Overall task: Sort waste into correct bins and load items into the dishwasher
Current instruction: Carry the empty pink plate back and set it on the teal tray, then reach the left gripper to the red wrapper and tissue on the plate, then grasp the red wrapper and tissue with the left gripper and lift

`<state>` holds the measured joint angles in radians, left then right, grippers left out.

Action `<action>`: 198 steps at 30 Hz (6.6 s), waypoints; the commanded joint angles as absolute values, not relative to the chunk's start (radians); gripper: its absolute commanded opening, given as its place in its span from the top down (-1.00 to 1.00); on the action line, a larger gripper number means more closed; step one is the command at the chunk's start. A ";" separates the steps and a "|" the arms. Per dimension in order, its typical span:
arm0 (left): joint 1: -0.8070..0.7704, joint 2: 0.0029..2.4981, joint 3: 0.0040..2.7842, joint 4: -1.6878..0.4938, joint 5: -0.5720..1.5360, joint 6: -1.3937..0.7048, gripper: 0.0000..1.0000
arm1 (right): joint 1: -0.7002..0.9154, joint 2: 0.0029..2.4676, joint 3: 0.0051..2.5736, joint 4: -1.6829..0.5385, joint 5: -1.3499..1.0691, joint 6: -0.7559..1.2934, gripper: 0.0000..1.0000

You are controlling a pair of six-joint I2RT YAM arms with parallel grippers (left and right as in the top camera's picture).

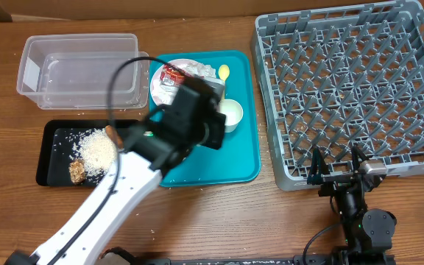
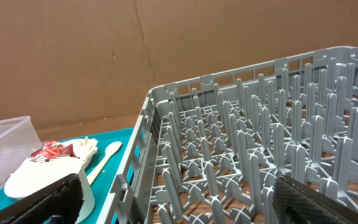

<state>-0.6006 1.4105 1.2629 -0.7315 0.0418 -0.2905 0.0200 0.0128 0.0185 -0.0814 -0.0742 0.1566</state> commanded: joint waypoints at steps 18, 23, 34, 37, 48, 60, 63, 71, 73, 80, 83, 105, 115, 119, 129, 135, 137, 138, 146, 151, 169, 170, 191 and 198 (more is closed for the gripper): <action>-0.806 1.661 1.268 -0.874 -0.147 -0.165 0.92 | 0.015 0.003 0.008 -0.076 -0.076 0.156 -1.00; -0.805 1.668 1.264 -0.892 -0.146 -0.184 0.92 | 0.015 0.003 0.008 -0.076 -0.076 0.156 -1.00; -0.807 1.758 1.264 -0.886 -0.077 -0.134 0.92 | 0.015 0.003 0.008 -0.076 -0.076 0.156 -1.00; -0.807 1.768 1.264 -0.886 -0.079 -0.133 0.92 | 0.015 0.003 0.008 -0.076 -0.076 0.156 -1.00; -0.805 1.794 1.264 -0.949 -0.165 -0.134 0.34 | 0.015 0.003 0.008 -0.076 -0.076 0.156 -1.00; -0.790 1.787 1.423 -1.006 -0.168 -0.162 0.60 | 0.015 0.003 0.008 -0.076 -0.076 0.156 -1.00; -0.756 1.787 1.533 -1.047 -0.169 -0.165 0.39 | 0.015 0.003 0.008 -0.076 -0.076 0.156 -1.00; -0.562 1.787 1.737 -1.160 -0.167 -0.220 -1.00 | 0.015 0.003 0.008 -0.076 -0.076 0.156 -1.00; -0.490 1.787 1.753 -1.166 -0.156 -0.239 -1.00 | 0.015 0.003 0.008 -0.076 -0.076 0.156 -1.00; -0.349 1.794 1.749 -1.162 0.022 -0.273 -1.00 | 0.015 0.003 0.008 -0.076 -0.076 0.156 -1.00; -0.325 1.795 1.749 -1.132 0.023 -0.273 -1.00 | 0.015 0.003 0.008 -0.076 -0.076 0.156 -1.00; -0.242 1.819 2.004 -1.132 0.120 -0.179 -1.00 | 0.015 0.003 0.008 -0.076 -0.076 0.156 -1.00; -0.271 1.968 2.004 -0.901 0.072 0.046 -1.00 | 0.015 0.003 0.008 -0.076 -0.076 0.156 -1.00; -0.289 2.072 2.004 -0.844 -0.012 0.099 -1.00 | 0.015 0.003 0.008 -0.076 -0.076 0.156 -1.00; -0.323 2.221 2.004 -0.847 -0.052 0.194 -1.00 | 0.015 0.003 0.008 -0.076 -0.076 0.156 -1.00; -0.331 2.275 2.004 -0.939 -0.061 0.184 -0.96 | 0.015 0.003 0.008 -0.076 -0.076 0.156 -1.00; -0.331 2.290 2.004 -0.960 -0.081 0.188 -0.92 | 0.015 0.003 0.008 -0.076 -0.076 0.156 -1.00; -0.328 2.297 2.004 -0.965 -0.091 0.190 -0.90 | 0.015 0.003 0.008 -0.076 -0.076 0.156 -1.00; -0.326 2.326 2.004 -0.947 -0.094 0.259 -0.88 | 0.015 0.003 0.008 -0.076 -0.076 0.156 -1.00; -0.319 2.333 2.003 -0.920 -0.097 0.259 -0.82 | 0.015 0.003 0.008 -0.076 -0.076 0.156 -1.00; -0.318 2.334 1.953 -0.882 -0.093 0.266 -0.64 | 0.015 0.003 0.008 -0.076 -0.076 0.156 -1.00; -0.318 2.334 1.952 -0.879 -0.092 0.266 -0.64 | 0.015 0.003 0.008 -0.076 -0.076 0.156 -1.00; -0.313 2.342 1.949 -0.867 -0.085 0.266 -0.80 | 0.015 0.003 0.008 -0.076 -0.076 0.156 -1.00; -0.313 2.389 1.949 -0.872 -0.085 0.266 -0.78 | 0.015 0.003 0.008 -0.076 -0.076 0.156 -1.00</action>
